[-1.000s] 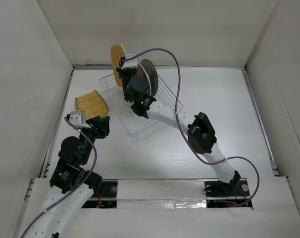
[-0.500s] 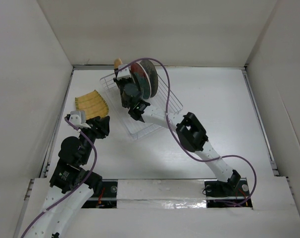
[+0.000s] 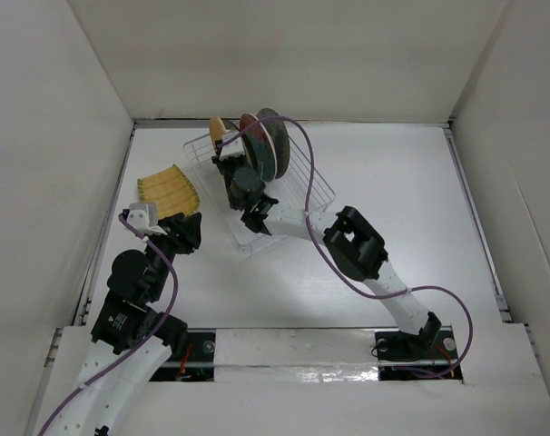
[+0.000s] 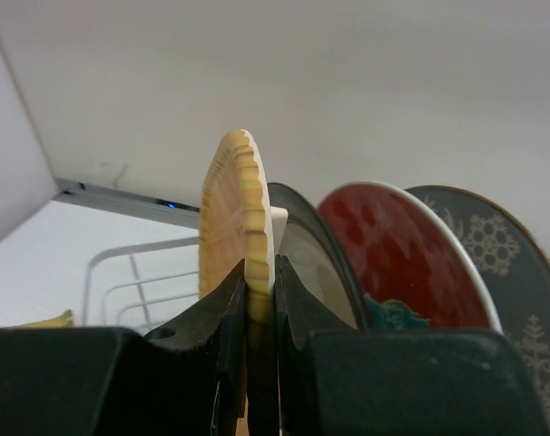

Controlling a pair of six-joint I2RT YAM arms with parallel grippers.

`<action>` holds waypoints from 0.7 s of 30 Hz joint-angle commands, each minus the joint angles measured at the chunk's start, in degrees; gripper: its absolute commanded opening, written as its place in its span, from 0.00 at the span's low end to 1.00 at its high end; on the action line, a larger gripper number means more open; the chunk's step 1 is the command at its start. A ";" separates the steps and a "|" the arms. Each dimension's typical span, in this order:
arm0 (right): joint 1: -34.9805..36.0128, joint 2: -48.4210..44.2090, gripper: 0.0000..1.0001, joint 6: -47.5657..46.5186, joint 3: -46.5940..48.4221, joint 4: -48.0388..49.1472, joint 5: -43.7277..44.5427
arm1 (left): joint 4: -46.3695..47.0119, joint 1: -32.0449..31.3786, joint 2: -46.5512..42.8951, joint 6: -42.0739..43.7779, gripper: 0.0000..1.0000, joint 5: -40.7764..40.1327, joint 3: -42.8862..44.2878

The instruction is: Load the plates into the dish rack

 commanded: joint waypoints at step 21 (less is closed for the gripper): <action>2.85 -32.57 0.73 22.46 -31.42 -6.32 -4.51 | 1.90 0.77 17.34 -8.59 0.08 -7.47 7.56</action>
